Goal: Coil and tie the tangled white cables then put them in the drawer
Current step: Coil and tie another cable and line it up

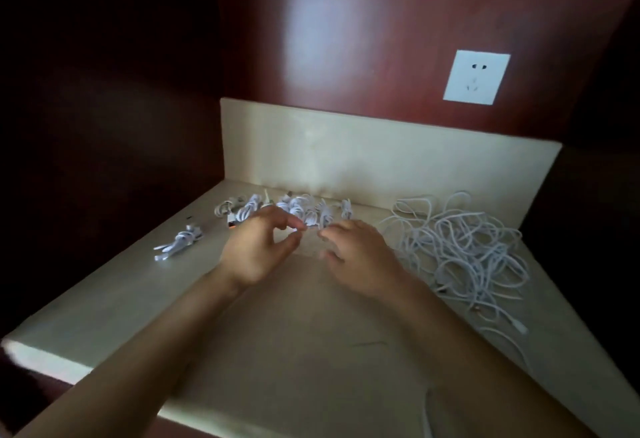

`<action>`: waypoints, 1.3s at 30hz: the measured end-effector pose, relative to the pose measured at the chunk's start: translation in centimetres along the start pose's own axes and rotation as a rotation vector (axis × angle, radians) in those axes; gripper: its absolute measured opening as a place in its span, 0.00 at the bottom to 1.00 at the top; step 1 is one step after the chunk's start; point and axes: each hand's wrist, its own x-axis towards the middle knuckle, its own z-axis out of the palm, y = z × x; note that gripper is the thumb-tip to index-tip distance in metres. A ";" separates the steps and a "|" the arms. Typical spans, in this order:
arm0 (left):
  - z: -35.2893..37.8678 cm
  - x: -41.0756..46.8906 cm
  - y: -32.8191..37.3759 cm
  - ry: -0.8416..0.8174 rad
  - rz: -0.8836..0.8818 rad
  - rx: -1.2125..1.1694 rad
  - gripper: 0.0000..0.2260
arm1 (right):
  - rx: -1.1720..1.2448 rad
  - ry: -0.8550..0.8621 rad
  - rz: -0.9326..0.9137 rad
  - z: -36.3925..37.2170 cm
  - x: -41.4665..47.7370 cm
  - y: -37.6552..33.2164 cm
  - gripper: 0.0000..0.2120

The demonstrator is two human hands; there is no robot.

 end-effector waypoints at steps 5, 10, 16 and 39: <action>4.5 0.9 4.9 -0.305 0.062 -0.125 0.04 | -0.026 0.033 0.103 -2.2 -5.8 4.4 0.16; 7.7 0.7 8.0 -0.491 0.121 -0.060 0.07 | -0.059 -0.053 0.128 -2.5 -10.0 6.6 0.23; 9.3 0.8 10.1 -0.613 0.195 0.060 0.06 | -0.017 -0.067 0.227 -1.1 -11.6 9.2 0.18; 9.3 1.3 7.6 -0.285 0.008 -0.316 0.07 | -0.031 0.517 0.201 -1.3 -7.1 9.1 0.15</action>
